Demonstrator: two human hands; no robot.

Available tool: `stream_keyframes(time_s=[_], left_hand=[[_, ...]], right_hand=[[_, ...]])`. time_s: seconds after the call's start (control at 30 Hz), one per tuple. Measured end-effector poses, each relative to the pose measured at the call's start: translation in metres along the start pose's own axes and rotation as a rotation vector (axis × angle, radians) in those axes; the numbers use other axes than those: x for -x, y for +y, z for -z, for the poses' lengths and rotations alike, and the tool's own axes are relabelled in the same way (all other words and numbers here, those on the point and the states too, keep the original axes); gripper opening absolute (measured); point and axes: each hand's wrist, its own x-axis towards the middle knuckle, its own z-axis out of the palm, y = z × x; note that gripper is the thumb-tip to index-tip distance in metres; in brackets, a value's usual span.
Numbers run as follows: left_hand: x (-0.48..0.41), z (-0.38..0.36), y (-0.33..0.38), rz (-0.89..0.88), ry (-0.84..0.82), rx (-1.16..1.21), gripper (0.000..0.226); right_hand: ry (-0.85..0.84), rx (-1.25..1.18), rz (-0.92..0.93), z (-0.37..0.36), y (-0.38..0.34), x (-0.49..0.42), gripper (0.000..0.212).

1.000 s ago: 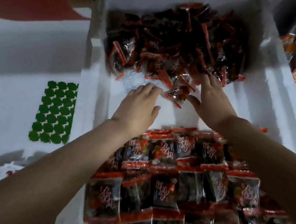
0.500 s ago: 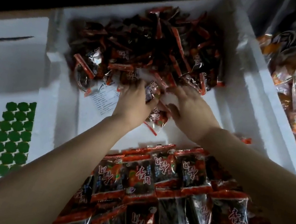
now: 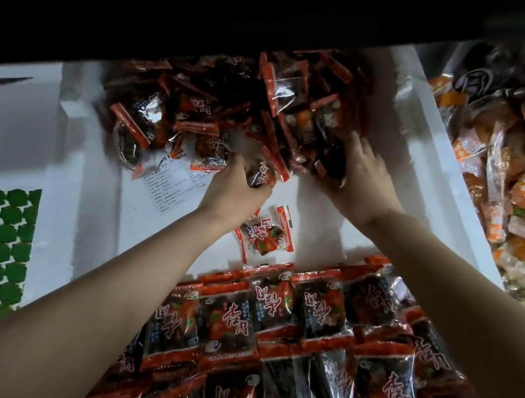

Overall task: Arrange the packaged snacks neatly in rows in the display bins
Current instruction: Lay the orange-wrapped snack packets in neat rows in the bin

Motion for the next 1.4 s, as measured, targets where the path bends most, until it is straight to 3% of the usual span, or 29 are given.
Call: stream_keyframes(time_s=[0.2, 0.33, 0.47, 0.57, 0.67, 0.83, 0.9, 0.97, 1.07, 1.17, 1.27, 1.33, 1.4], left_hand=[[0.015, -0.002, -0.004, 0.039, -0.037, 0.088, 0.034], [0.026, 0.001, -0.011, 0.092, 0.117, 0.219, 0.030], [0.035, 0.009, -0.016, 0.106, 0.265, 0.294, 0.040], [0.050, 0.011, -0.009, 0.064, 0.309, 0.365, 0.026], [0.068, 0.009, 0.004, 0.020, 0.267, 0.359, 0.024], [0.083, -0.003, 0.024, 0.148, 0.131, 0.508, 0.028], [0.088, -0.007, 0.031, 0.203, 0.096, 0.660, 0.042], [0.092, -0.005, 0.036, 0.243, 0.046, 0.843, 0.055], [0.097, 0.003, 0.032, 0.203, 0.024, 0.806, 0.045], [0.098, 0.007, 0.020, 0.185, 0.039, 0.789, 0.029], [0.100, 0.009, 0.011, 0.168, 0.031, 0.733, 0.015], [0.099, 0.010, 0.007, 0.143, 0.018, 0.710, 0.018], [0.098, 0.009, 0.005, 0.125, 0.023, 0.683, 0.024]], right_hand=[[-0.160, -0.058, 0.123, 0.000, -0.010, 0.036, 0.063], [-0.213, -0.048, 0.167, 0.003, -0.003, 0.044, 0.062], [-0.112, -0.028, 0.151, 0.003, 0.007, 0.046, 0.050], [-0.022, -0.005, 0.155, 0.007, 0.006, 0.048, 0.037], [0.069, -0.177, 0.099, 0.020, -0.002, 0.050, 0.029], [0.227, -0.330, 0.164, 0.026, -0.035, 0.077, 0.027], [0.141, -0.320, 0.258, 0.018, -0.047, 0.092, 0.035], [-0.049, -0.372, 0.318, 0.012, -0.053, 0.104, 0.051], [-0.246, -0.443, 0.379, 0.013, -0.054, 0.112, 0.070], [-0.271, -0.536, 0.317, 0.022, -0.045, 0.110, 0.061], [-0.035, -0.452, 0.169, 0.021, -0.023, 0.090, 0.045], [0.009, -0.278, 0.107, 0.013, -0.003, 0.067, 0.050], [-0.054, -0.189, 0.045, 0.004, 0.013, 0.047, 0.063]])
